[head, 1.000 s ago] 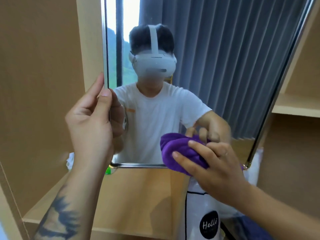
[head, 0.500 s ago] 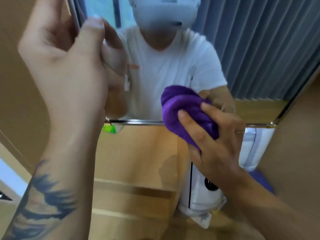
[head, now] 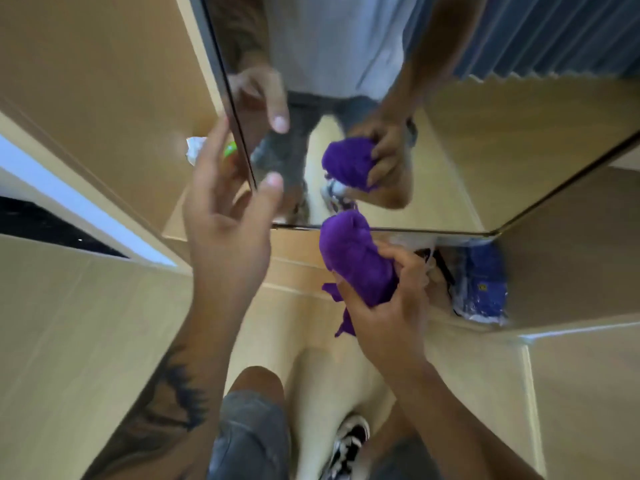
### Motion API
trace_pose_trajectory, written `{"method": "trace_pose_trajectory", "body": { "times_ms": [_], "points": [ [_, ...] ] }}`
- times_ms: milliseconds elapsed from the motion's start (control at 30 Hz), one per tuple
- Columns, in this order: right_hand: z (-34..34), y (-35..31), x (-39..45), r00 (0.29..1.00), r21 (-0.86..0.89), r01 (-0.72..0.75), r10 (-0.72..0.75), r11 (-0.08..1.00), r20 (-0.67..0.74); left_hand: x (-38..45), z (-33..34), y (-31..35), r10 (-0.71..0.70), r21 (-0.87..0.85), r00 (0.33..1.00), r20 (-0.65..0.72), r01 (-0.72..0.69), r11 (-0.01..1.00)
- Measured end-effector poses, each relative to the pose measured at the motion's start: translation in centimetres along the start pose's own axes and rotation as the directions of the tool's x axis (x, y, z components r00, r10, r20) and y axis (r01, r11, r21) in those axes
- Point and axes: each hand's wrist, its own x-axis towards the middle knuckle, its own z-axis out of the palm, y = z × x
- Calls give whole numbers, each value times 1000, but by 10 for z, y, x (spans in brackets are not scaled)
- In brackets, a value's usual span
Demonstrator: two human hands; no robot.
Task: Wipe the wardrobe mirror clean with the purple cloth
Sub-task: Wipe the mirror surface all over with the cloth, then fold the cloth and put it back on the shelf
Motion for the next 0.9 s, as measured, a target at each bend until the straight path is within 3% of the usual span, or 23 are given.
{"method": "trace_pose_trajectory", "body": {
  "times_ms": [67, 133, 233, 300, 367, 567, 900],
  "points": [
    [-15, -33, -7, 999, 13, -47, 47, 999, 10, -16, 2, 31, -152, 123, 988, 18, 148, 981],
    [-32, -72, -15, 990, 25, -141, 141, 990, 29, -32, -2, 60, -387, 208, 921, 31, 373, 904],
    [-59, -129, -24, 953, 54, -301, 297, 952, 65, -56, -6, 109, -684, 204, 713, 157, 654, 729],
    [-77, -164, -30, 939, 26, -336, 333, 942, 84, -71, -8, 144, -758, 141, 568, 320, 763, 631],
    [-93, -192, -35, 927, -48, -337, 340, 940, 158, -79, -13, 176, -764, 91, 489, 421, 815, 572],
    [-129, -247, -41, 895, -153, -307, 339, 939, 290, -77, -31, 233, -725, 144, 513, 459, 763, 631],
    [-161, -294, -40, 875, -67, -359, 360, 931, 324, -77, -32, 275, -683, 100, 622, 383, 707, 700]
  ]
}}
